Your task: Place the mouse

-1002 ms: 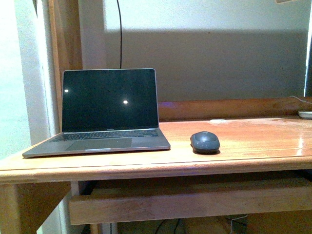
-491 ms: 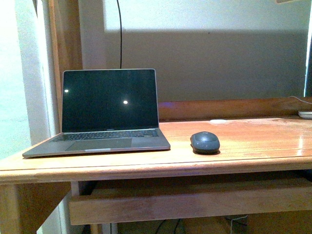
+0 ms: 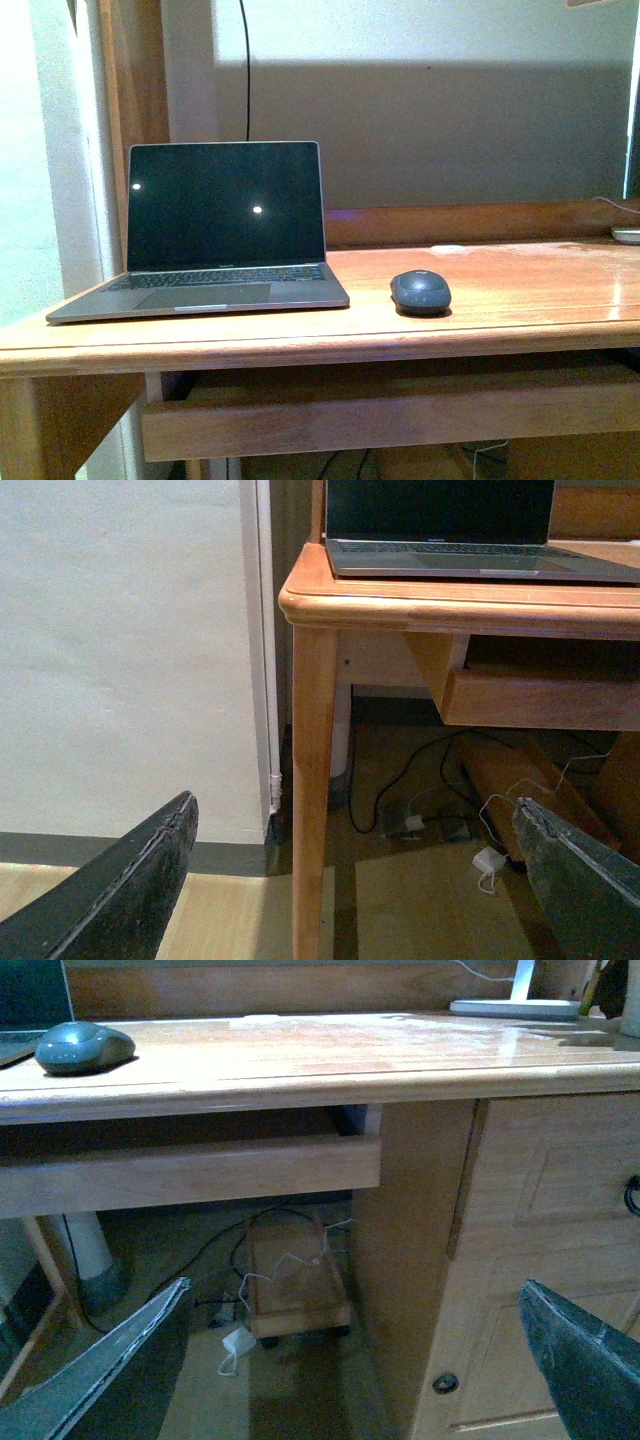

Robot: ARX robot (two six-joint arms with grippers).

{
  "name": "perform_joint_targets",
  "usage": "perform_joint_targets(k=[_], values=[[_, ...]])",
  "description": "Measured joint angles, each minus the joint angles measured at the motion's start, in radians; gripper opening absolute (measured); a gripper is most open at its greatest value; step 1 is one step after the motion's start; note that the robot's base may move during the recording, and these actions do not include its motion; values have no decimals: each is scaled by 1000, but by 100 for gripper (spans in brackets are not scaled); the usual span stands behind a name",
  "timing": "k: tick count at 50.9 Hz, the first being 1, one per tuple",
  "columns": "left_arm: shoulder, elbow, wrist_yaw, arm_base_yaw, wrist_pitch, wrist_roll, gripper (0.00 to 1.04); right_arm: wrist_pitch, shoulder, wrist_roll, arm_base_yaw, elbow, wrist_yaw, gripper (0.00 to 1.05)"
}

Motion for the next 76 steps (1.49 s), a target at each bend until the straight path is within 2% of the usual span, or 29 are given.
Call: perform_joint_targets(k=[76], values=[[0,0,0,0,0,0,97,0,0,0,0,0,0,97]])
